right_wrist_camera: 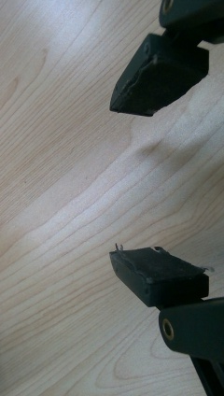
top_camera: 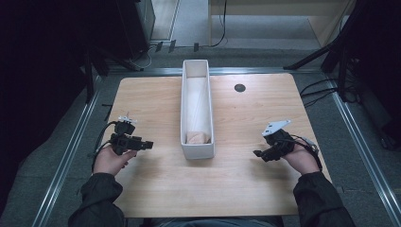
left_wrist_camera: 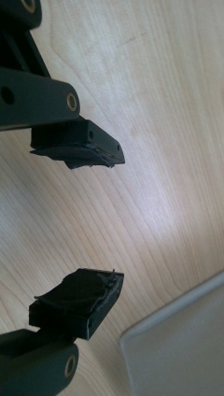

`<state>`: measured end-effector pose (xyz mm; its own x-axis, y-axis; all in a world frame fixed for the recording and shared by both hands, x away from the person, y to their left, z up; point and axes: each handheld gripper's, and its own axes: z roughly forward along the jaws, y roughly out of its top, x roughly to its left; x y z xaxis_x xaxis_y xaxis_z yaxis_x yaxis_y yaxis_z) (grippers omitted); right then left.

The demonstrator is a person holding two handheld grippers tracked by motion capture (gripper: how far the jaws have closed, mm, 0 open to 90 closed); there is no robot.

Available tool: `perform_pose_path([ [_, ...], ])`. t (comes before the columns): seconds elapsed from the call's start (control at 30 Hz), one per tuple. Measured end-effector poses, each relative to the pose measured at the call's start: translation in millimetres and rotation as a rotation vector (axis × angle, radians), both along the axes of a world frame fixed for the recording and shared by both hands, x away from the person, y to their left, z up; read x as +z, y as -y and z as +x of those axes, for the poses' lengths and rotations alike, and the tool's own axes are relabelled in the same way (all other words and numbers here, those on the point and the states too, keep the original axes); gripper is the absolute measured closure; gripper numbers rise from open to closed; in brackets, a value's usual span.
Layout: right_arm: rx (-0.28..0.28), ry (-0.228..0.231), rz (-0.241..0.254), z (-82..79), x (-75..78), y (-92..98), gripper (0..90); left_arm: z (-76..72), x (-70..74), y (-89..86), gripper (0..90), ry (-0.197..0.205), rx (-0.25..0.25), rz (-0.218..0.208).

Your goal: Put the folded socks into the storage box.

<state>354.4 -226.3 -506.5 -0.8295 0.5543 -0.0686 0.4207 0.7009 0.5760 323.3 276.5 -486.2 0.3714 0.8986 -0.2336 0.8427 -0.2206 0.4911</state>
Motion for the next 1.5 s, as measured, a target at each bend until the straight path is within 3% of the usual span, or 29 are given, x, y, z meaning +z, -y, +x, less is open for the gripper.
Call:
perform_pose_path([
  [0.3, 0.004, -0.002, -0.001, 0.5, 0.2, -0.6, 23.7, -0.2, -7.3, -7.6, 35.1, -0.009, 0.010, -0.002],
  [0.5, 0.004, -0.003, -0.003, 0.9, 0.1, -0.8, 23.3, 1.5, -9.7, -14.7, 33.0, -0.032, 0.053, -0.009],
  [1.5, 0.005, -0.003, -0.007, 1.3, 0.2, -1.1, 23.0, 2.9, -11.9, -13.3, 32.9, -0.051, 0.049, 0.000],
])
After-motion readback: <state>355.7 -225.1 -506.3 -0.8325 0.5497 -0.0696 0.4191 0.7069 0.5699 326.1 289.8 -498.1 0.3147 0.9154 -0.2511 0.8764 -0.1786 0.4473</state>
